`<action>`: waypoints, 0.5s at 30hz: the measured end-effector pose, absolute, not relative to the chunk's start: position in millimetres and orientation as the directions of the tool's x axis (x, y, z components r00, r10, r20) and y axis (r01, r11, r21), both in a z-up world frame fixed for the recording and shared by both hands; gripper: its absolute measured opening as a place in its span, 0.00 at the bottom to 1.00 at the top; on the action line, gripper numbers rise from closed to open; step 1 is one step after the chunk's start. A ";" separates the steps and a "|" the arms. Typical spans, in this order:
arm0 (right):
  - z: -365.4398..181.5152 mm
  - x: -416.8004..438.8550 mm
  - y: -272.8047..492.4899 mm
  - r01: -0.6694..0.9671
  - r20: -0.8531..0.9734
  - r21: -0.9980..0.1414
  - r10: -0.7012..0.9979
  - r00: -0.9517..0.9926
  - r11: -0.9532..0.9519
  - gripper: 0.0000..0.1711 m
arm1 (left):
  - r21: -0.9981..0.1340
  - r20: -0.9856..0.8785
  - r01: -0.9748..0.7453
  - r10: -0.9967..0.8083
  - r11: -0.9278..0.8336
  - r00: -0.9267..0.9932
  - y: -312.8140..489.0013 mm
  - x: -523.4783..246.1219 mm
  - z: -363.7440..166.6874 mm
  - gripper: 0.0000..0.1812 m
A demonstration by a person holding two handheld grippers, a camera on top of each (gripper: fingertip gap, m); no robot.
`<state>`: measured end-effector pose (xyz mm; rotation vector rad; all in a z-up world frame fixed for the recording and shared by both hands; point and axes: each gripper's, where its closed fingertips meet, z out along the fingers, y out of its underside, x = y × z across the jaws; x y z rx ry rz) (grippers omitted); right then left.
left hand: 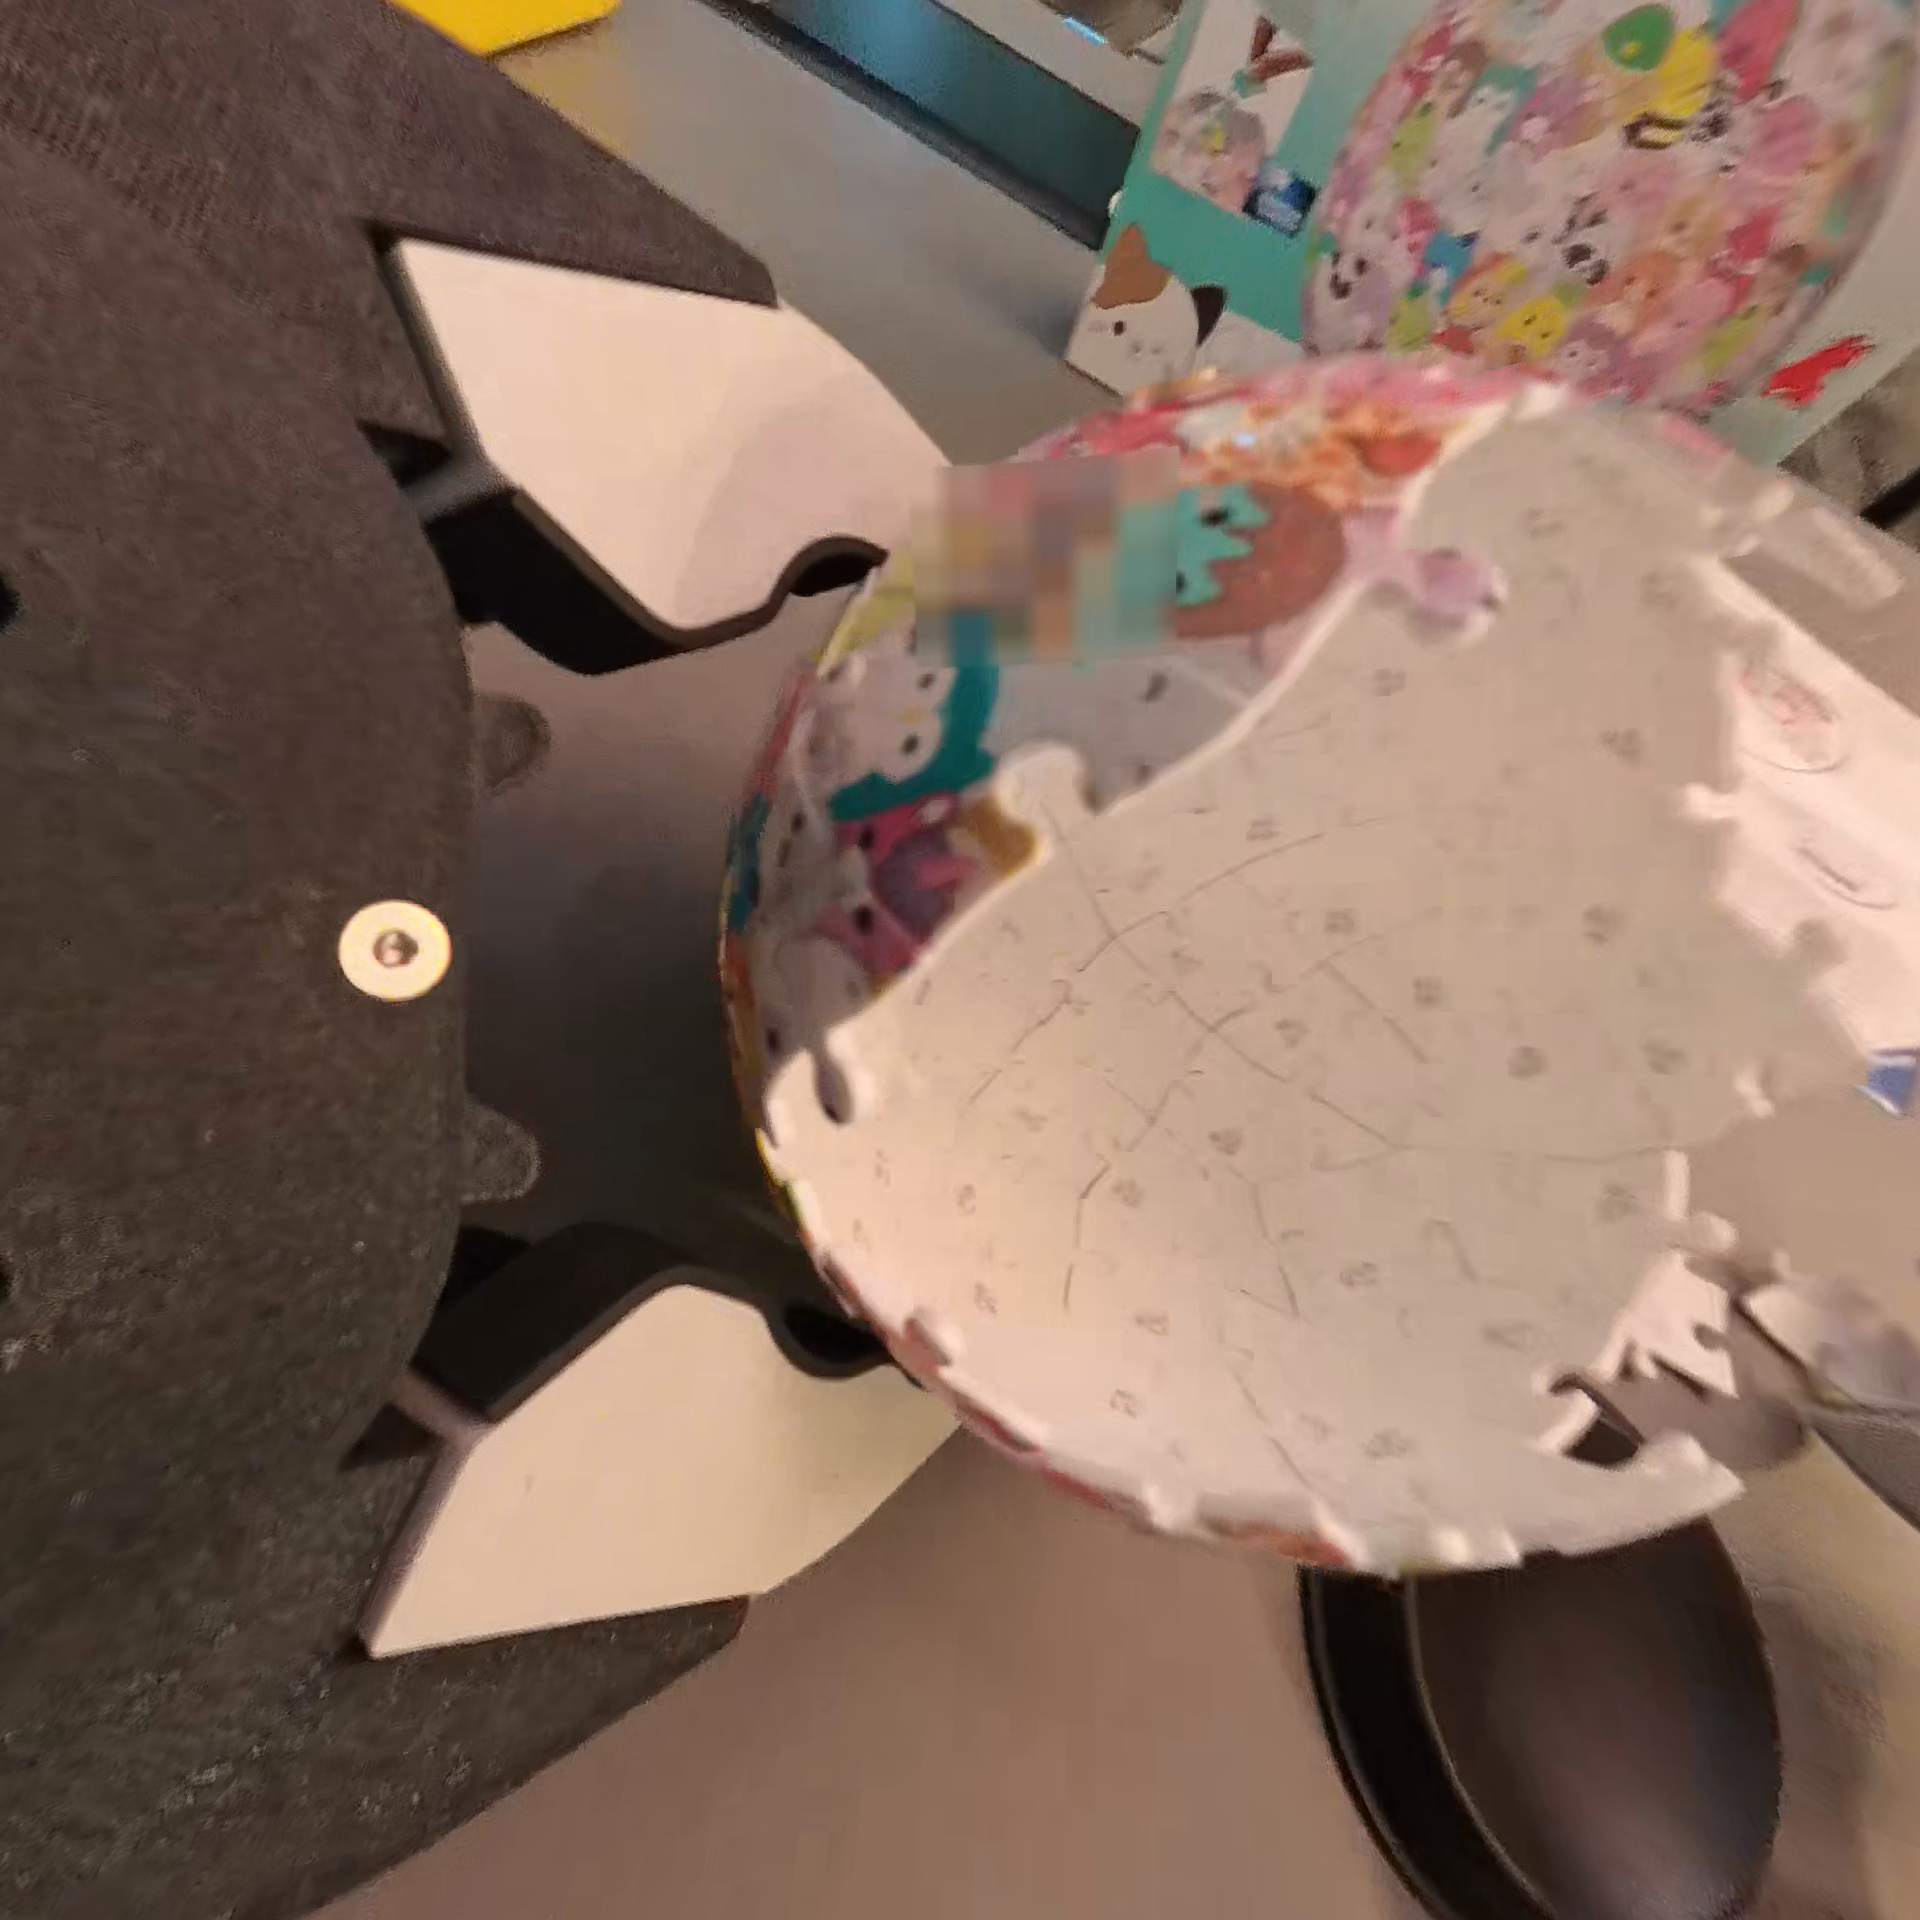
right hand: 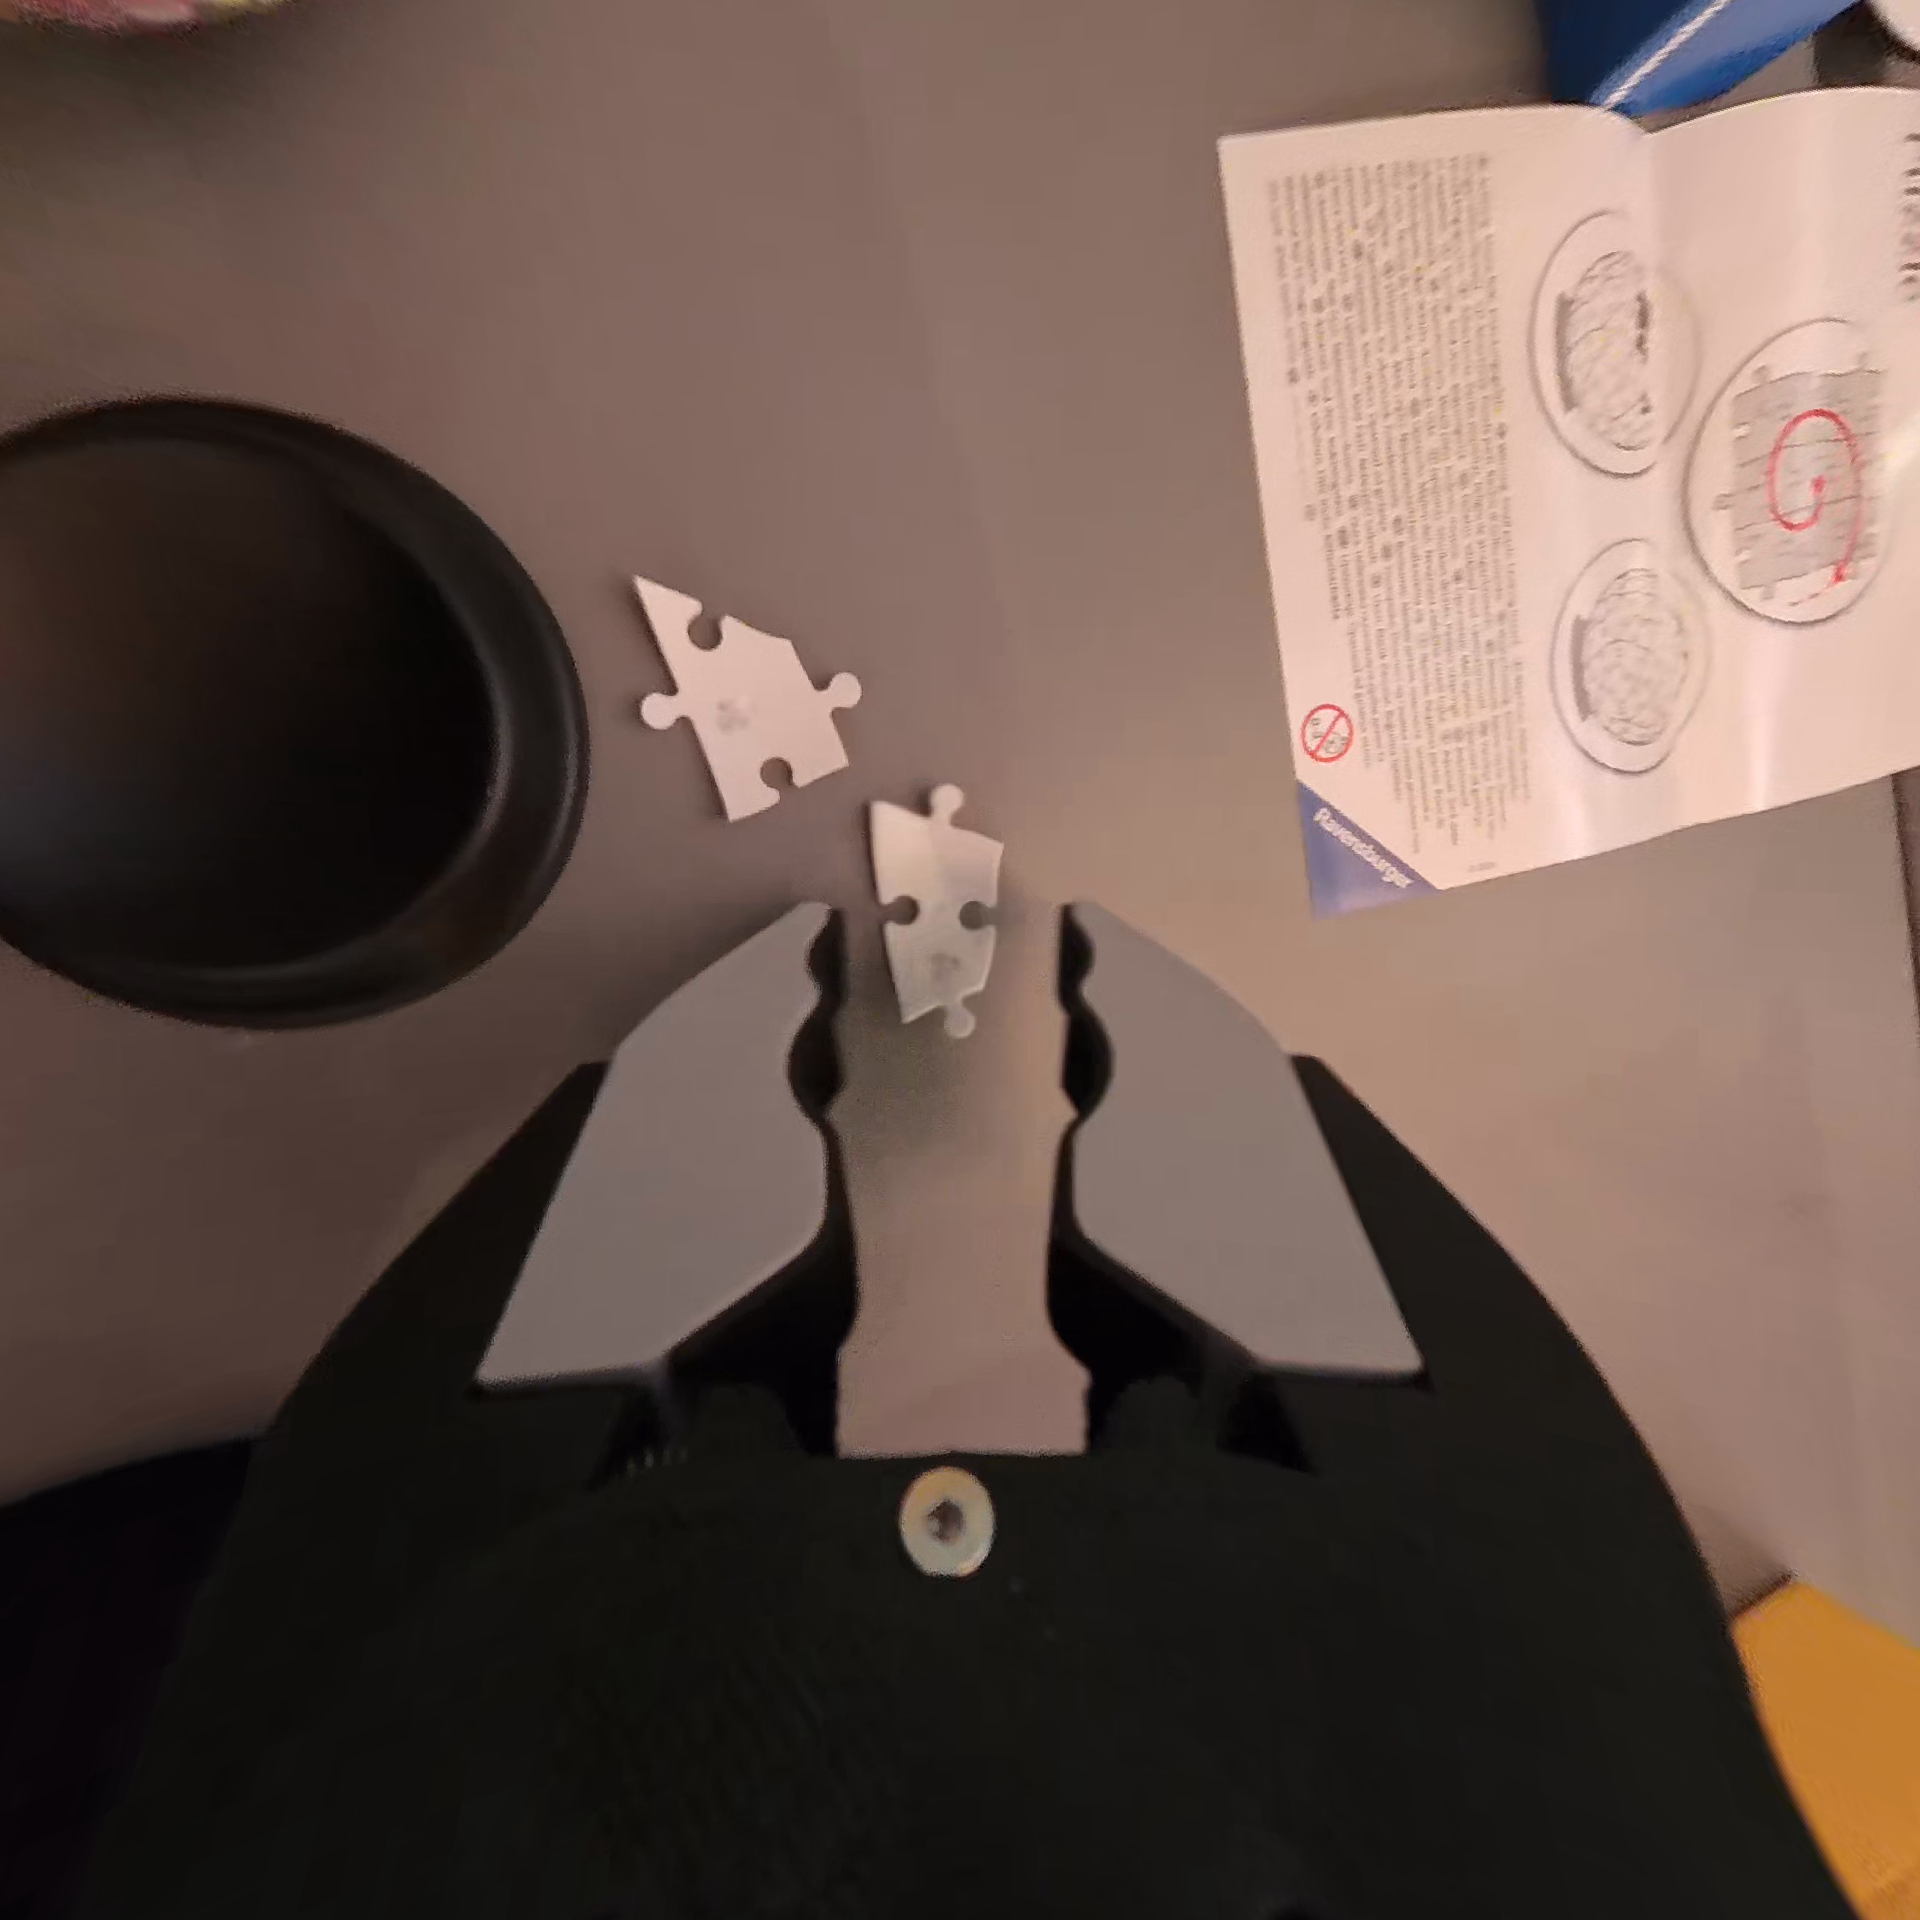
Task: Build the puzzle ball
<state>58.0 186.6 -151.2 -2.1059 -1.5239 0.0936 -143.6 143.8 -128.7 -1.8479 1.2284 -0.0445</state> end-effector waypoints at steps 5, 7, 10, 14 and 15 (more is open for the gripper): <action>-112.7 18.8 150.0 0.760 0.242 -0.634 0.896 0.373 -0.145 0.26 | -0.725 -0.331 -0.663 -0.752 -0.185 0.571 148.1 -143.9 -130.7 0.74; -106.5 -9.7 122.7 0.722 0.198 -0.683 0.923 0.330 -0.112 0.26 | -0.745 -0.299 -0.636 -0.752 -0.200 0.587 149.3 -143.0 -129.8 0.74; -107.3 -41.0 103.2 0.709 0.197 -0.700 0.928 0.316 -0.092 0.28 | -0.765 -0.273 -0.609 -0.752 -0.208 0.600 151.1 -141.2 -128.0 0.74; -113.8 -52.7 116.8 0.702 0.212 -0.695 0.889 0.405 -0.154 0.28 | -0.766 -0.282 -0.607 -0.740 -0.209 0.611 159.4 -139.8 -126.6 0.73; -114.6 -53.2 120.5 0.692 0.194 -0.699 0.884 0.426 -0.180 0.28 | -0.771 -0.278 -0.601 -0.738 -0.211 0.615 161.4 -138.7 -125.8 0.73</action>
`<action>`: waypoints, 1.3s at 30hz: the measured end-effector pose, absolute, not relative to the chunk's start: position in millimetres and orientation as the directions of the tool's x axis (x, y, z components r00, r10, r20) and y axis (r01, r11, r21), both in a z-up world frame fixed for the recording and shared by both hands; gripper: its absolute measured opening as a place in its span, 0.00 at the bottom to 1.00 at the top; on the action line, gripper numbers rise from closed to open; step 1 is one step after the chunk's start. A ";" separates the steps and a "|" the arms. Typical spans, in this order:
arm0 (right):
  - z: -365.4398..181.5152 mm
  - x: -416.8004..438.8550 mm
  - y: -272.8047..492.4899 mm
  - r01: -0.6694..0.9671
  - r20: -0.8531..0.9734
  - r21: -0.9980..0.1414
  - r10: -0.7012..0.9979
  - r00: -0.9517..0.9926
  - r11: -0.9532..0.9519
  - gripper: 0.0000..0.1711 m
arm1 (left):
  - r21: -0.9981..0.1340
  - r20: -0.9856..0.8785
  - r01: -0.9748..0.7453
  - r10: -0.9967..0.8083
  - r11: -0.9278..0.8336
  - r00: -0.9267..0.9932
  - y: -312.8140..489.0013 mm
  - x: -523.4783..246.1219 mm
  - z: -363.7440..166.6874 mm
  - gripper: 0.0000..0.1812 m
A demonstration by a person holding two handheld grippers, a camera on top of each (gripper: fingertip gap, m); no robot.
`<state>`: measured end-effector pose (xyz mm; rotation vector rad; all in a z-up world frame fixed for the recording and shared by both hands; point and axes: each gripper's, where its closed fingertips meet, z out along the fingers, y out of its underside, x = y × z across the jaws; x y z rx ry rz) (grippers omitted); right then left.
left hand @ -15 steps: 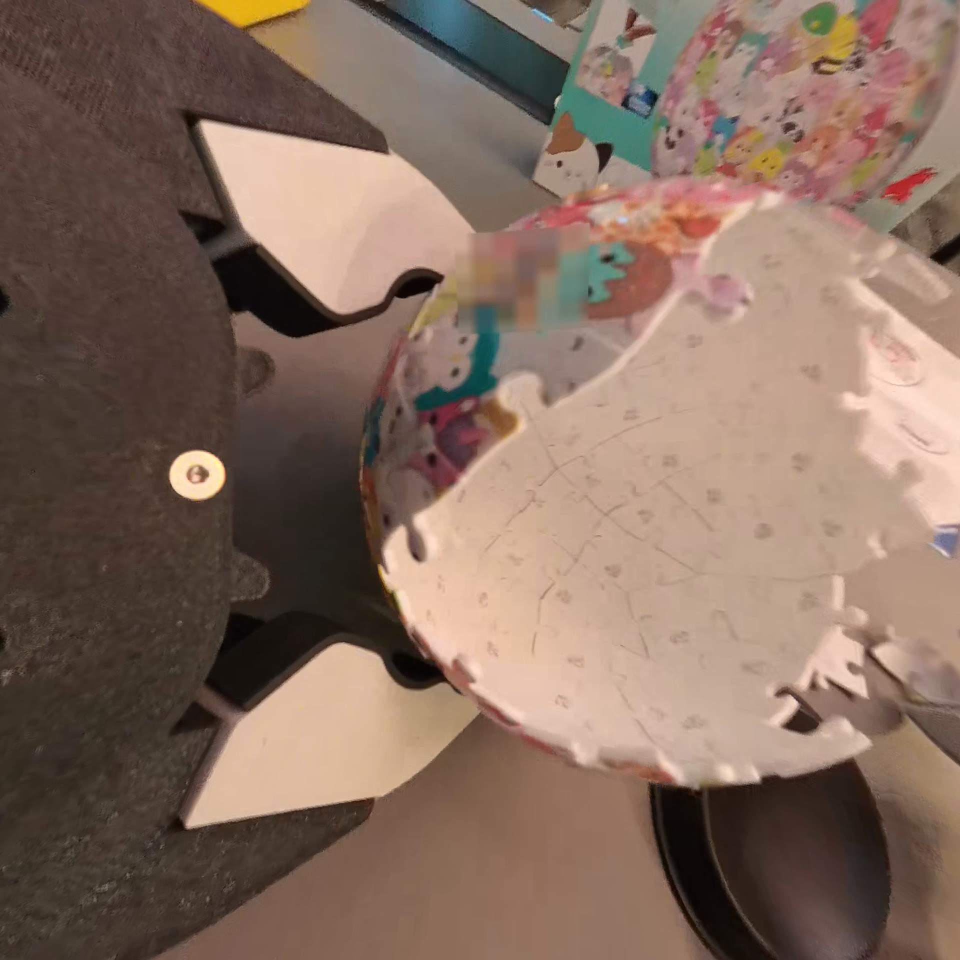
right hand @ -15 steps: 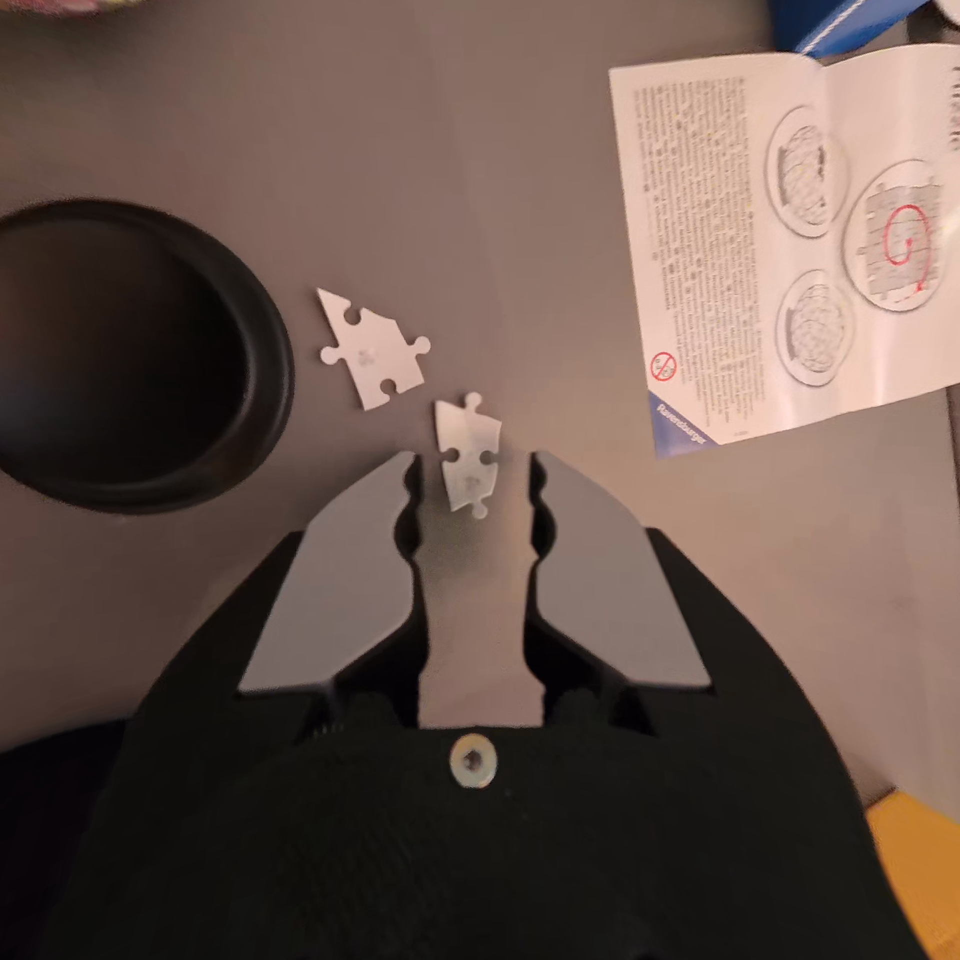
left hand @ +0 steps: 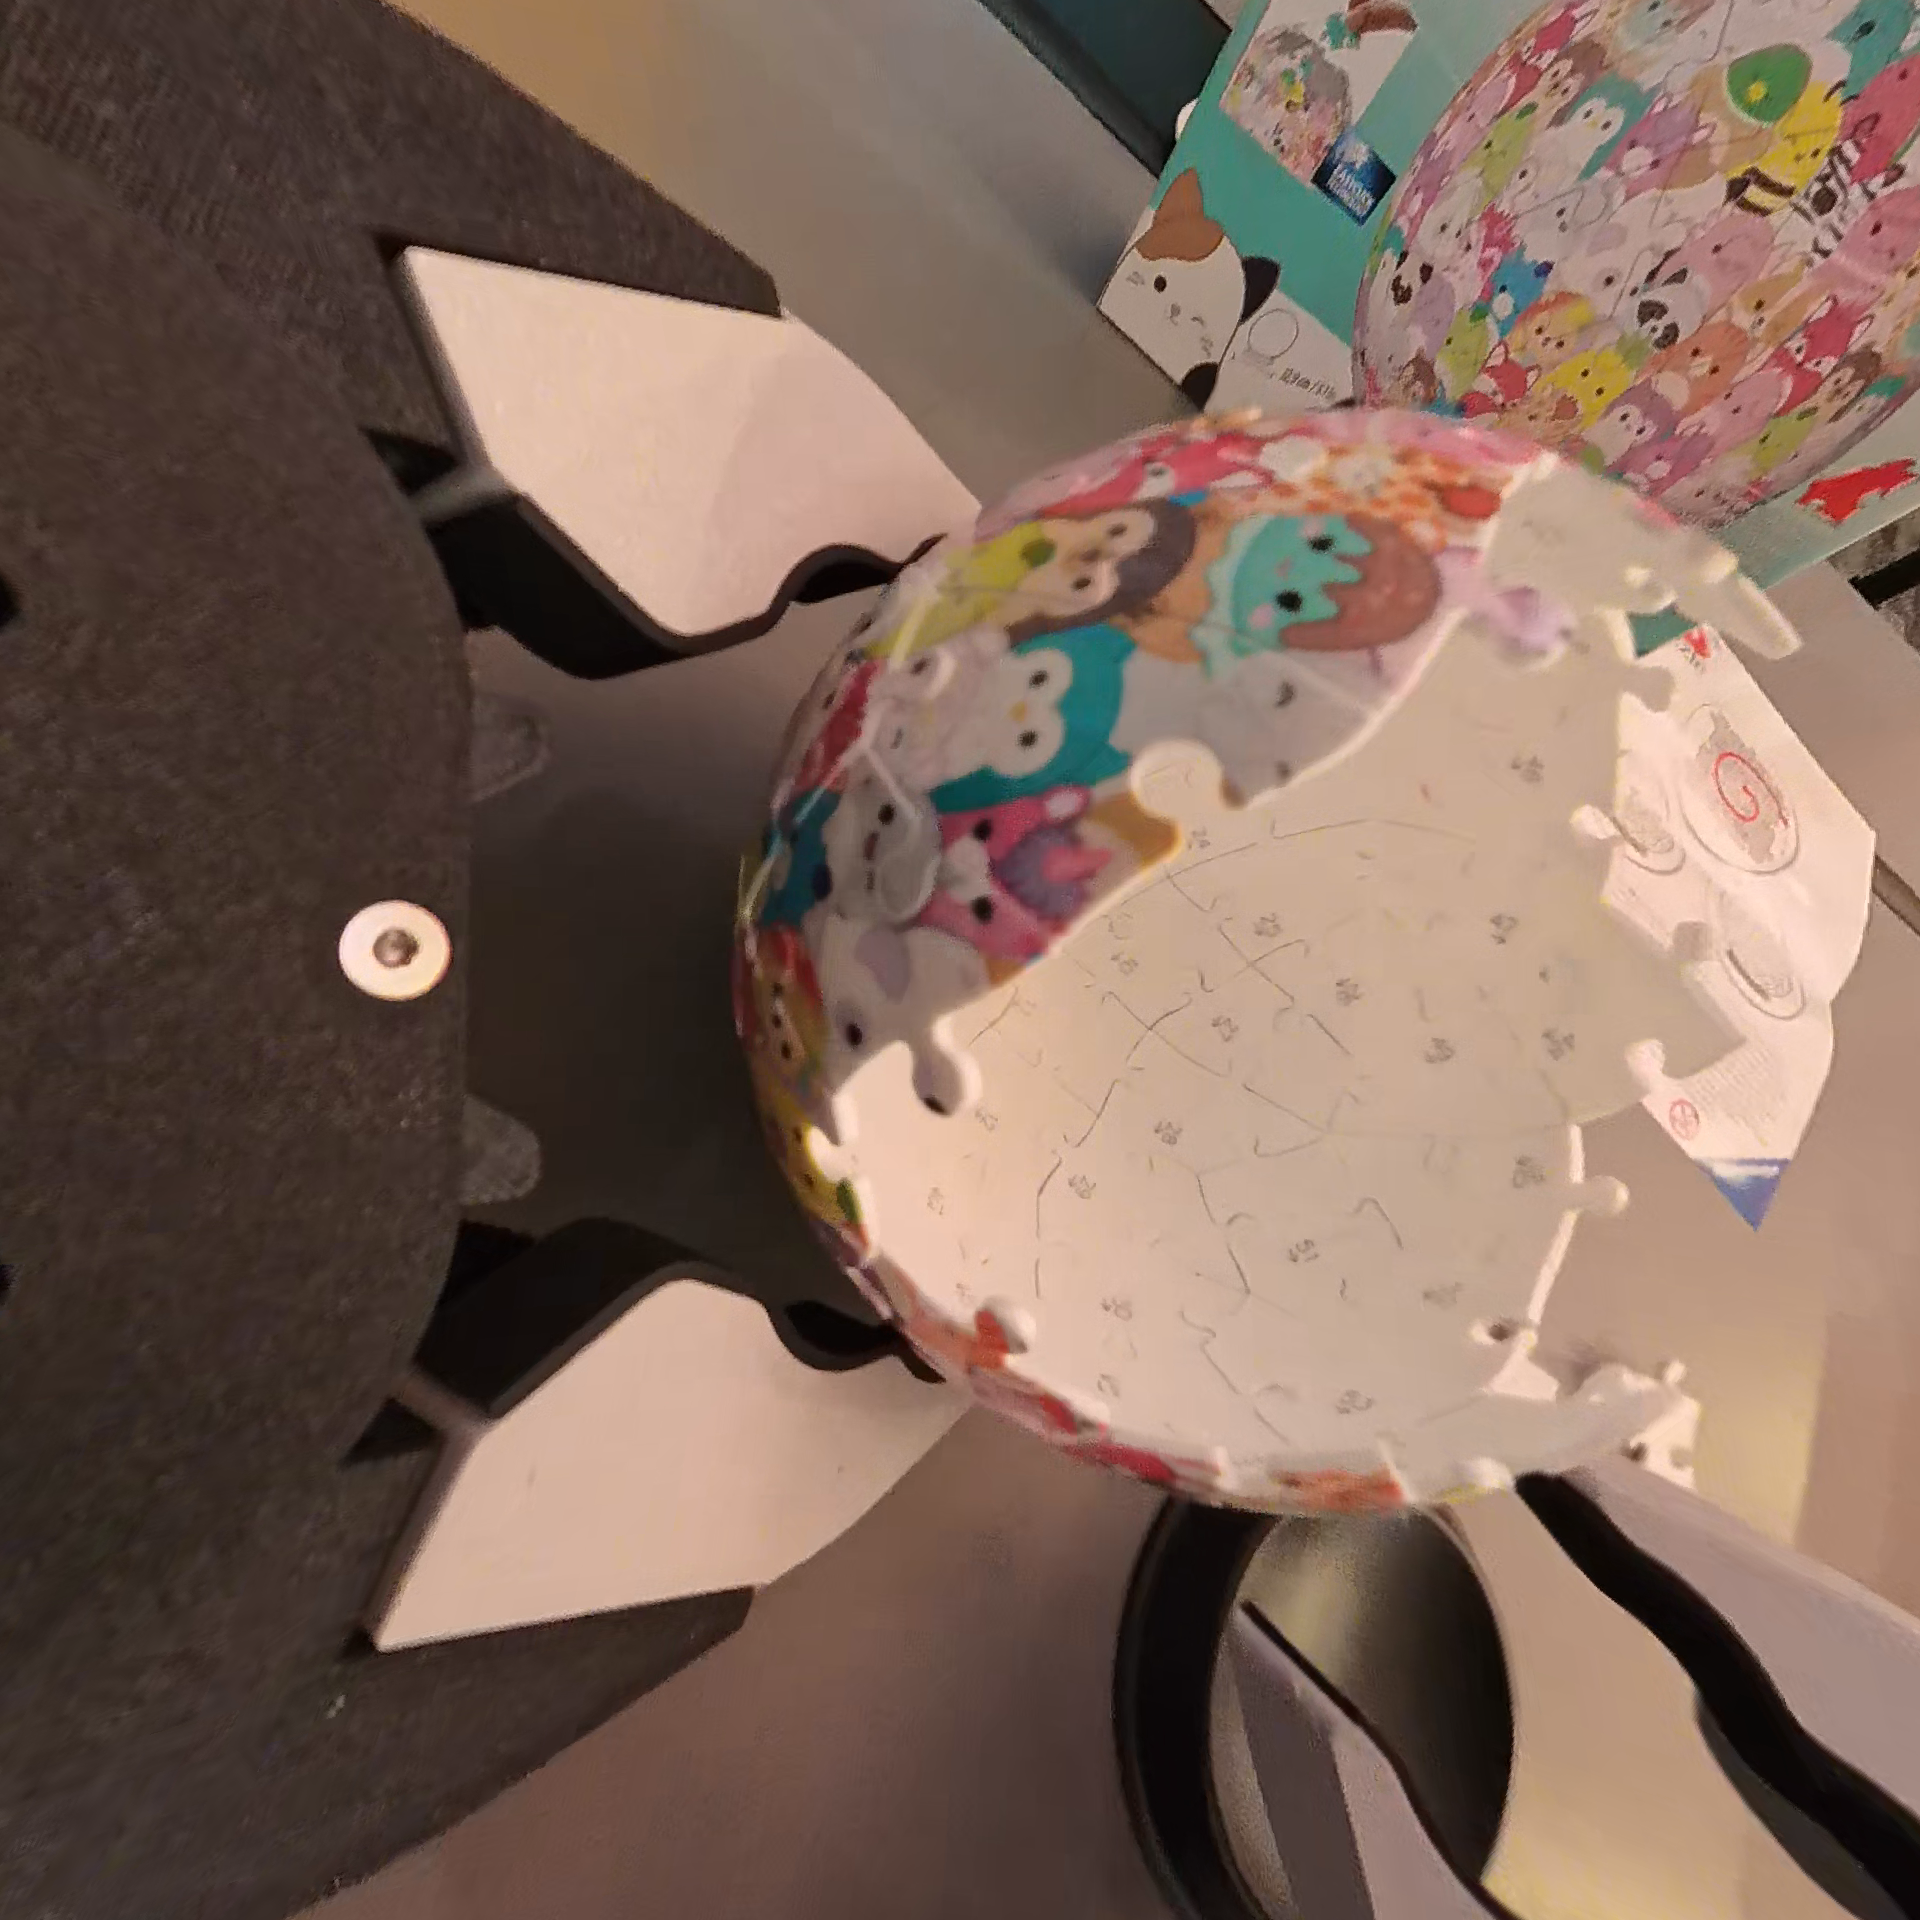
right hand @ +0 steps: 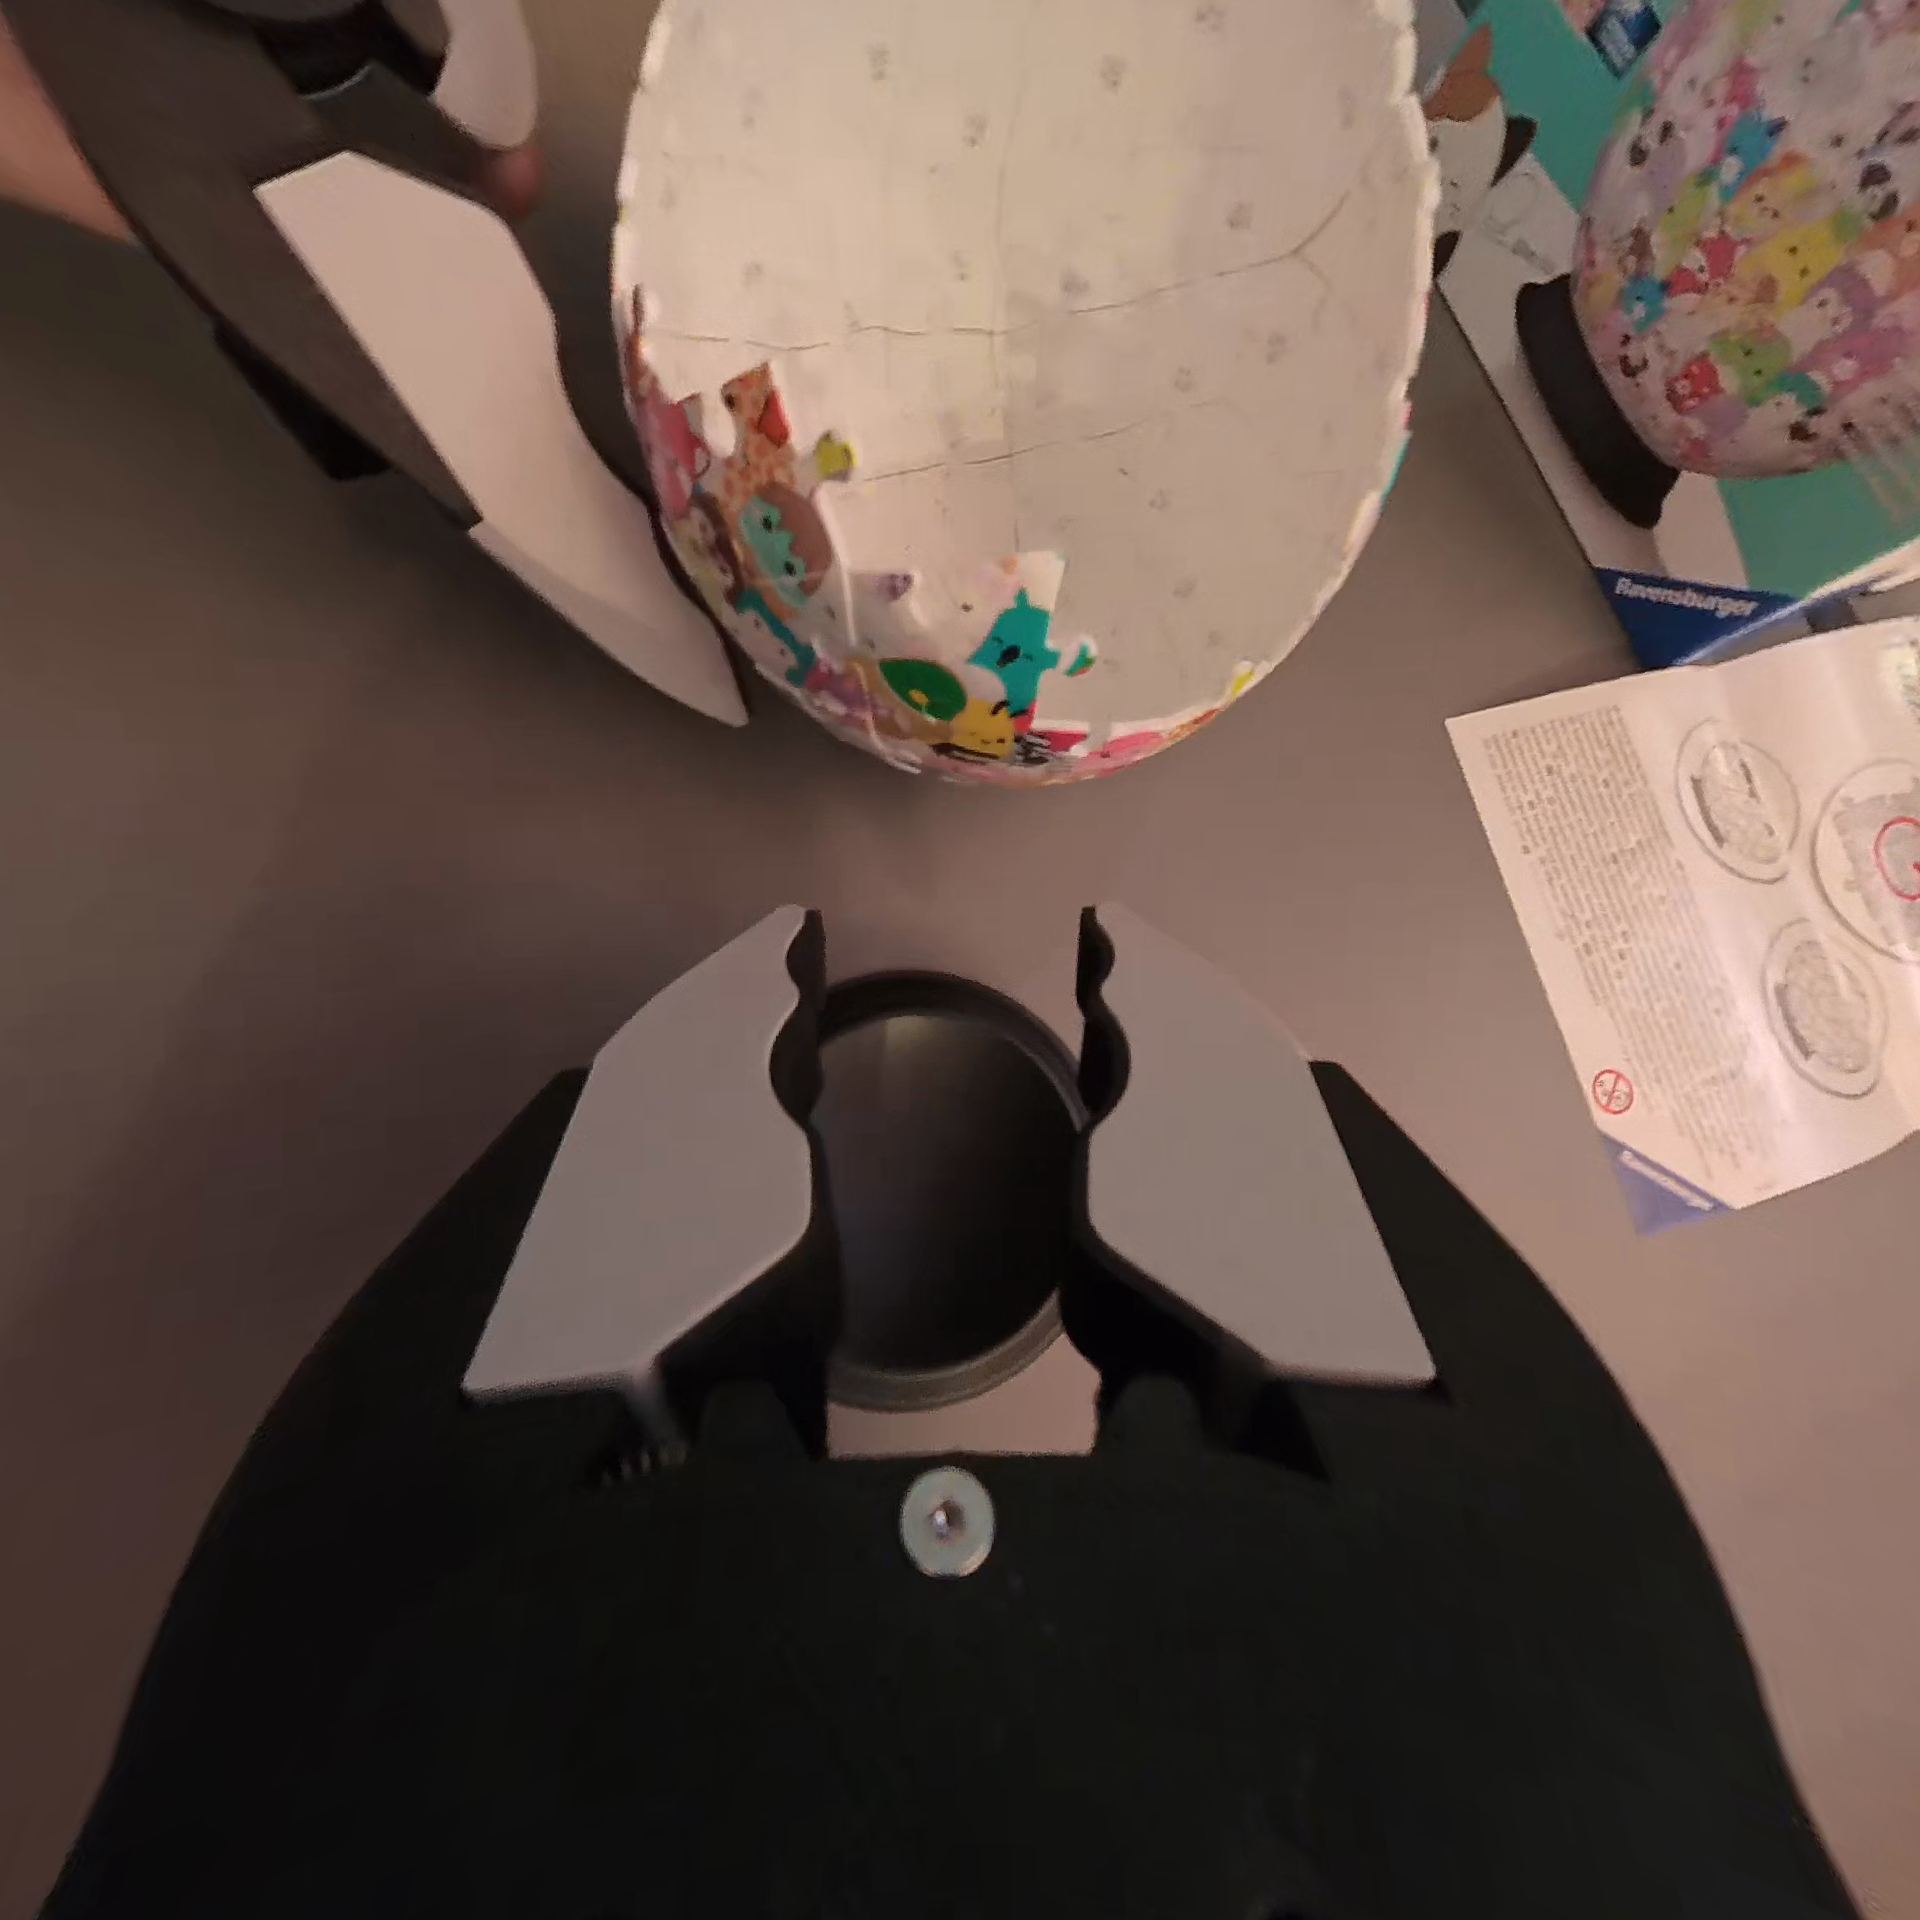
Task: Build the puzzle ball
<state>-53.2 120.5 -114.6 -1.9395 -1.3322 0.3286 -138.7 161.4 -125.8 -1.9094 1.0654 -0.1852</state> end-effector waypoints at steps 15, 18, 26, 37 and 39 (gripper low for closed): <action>-110.3 -52.7 165.1 0.633 0.195 -0.724 0.800 0.567 -0.273 0.25 | -0.809 -0.267 -0.541 -0.676 -0.230 0.686 210.3 -133.6 -124.4 0.73; -108.3 -56.4 166.6 0.611 0.180 -0.737 0.788 0.589 -0.289 0.25 | -0.814 -0.254 -0.529 -0.673 -0.240 0.695 211.1 -134.4 -124.7 0.73; -106.2 -67.4 158.1 0.614 0.193 -0.727 0.767 0.612 -0.307 0.25 | -0.830 -0.233 -0.503 -0.668 -0.242 0.707 200.2 -139.8 -117.1 0.75; -87.9 -57.6 115.0 0.518 0.165 -0.755 0.647 0.745 -0.403 0.30 | -0.839 -0.130 -0.422 -0.625 -0.344 0.769 132.0 -185.2 -107.0 0.77; -84.1 -59.8 101.8 0.451 0.124 -0.782 0.601 0.790 -0.431 0.33 | -0.834 -0.094 -0.389 -0.594 -0.391 0.799 115.1 -201.3 -106.8 0.78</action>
